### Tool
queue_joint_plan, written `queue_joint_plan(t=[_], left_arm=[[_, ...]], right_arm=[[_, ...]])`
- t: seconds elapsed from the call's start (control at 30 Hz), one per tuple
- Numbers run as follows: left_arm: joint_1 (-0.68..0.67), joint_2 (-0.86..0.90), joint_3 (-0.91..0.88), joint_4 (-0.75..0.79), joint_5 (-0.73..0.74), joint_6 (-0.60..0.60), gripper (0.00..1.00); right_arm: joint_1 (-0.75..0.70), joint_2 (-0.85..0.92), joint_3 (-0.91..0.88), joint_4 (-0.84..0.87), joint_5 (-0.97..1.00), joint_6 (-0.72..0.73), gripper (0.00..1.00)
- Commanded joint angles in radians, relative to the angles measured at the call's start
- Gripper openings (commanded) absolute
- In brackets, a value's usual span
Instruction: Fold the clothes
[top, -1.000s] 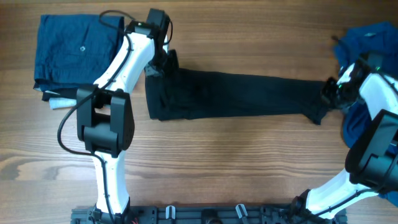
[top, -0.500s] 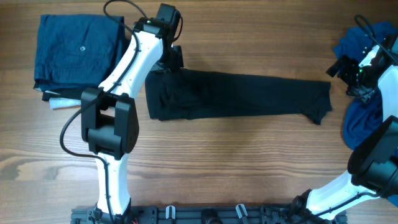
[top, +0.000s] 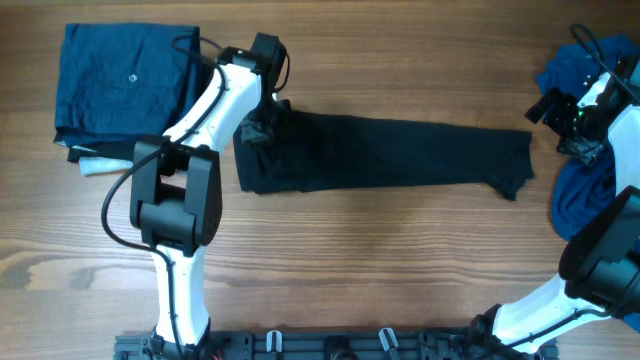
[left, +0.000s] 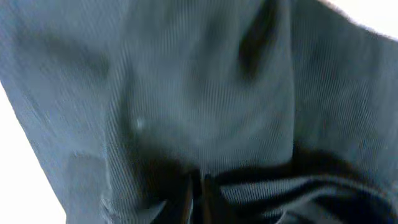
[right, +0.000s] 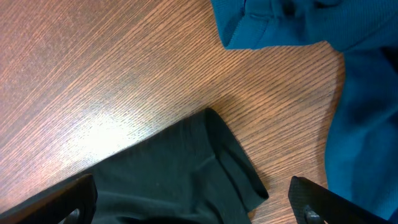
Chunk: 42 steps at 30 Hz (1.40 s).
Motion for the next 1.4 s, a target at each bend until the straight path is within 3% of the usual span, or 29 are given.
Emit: queue_joint_plan(t=[0.0, 0.23, 0.43, 0.67, 0.77, 0.8, 0.87, 0.9, 1.0, 1.2, 1.37], left_arm=[[-0.003, -0.002, -0.011, -0.054, 0.062, 0.005, 0.04], [-0.006, -0.022, -0.045, -0.174, 0.046, 0.043, 0.08], [-0.003, -0.029, -0.095, -0.148, -0.151, 0.039, 0.09], [-0.012, -0.135, -0.046, -0.093, -0.109, 0.038, 0.27], [-0.012, -0.223, -0.027, -0.076, -0.087, 0.032, 0.46], [-0.014, -0.235, -0.027, -0.068, -0.072, 0.032, 0.47], [-0.021, -0.238, -0.028, -0.040, -0.017, 0.032, 0.43], [-0.037, -0.224, -0.030, 0.004, 0.035, 0.032, 0.29], [-0.079, -0.196, -0.030, 0.069, 0.058, 0.031, 0.18], [-0.177, -0.093, -0.030, 0.182, 0.019, 0.009, 0.18], [-0.220, 0.007, -0.031, 0.174, -0.012, -0.023, 0.15]], right_arm=[[0.003, -0.018, 0.012, 0.003, 0.016, -0.007, 0.99], [0.003, -0.018, 0.012, 0.003, 0.016, -0.007, 0.99], [0.003, -0.018, 0.012, 0.003, 0.016, -0.006, 1.00], [0.003, -0.018, 0.012, 0.003, 0.016, -0.007, 0.99], [0.003, -0.018, 0.012, 0.003, 0.016, -0.006, 1.00], [0.003, -0.018, 0.012, 0.003, 0.016, -0.006, 1.00], [0.003, -0.018, 0.012, 0.003, 0.016, -0.007, 0.99], [0.003, -0.018, 0.012, 0.003, 0.016, -0.007, 1.00], [0.003, -0.018, 0.012, 0.003, 0.016, -0.006, 1.00], [0.003, -0.018, 0.012, 0.003, 0.016, -0.006, 0.99], [0.003, -0.018, 0.012, 0.003, 0.016, -0.007, 0.99]])
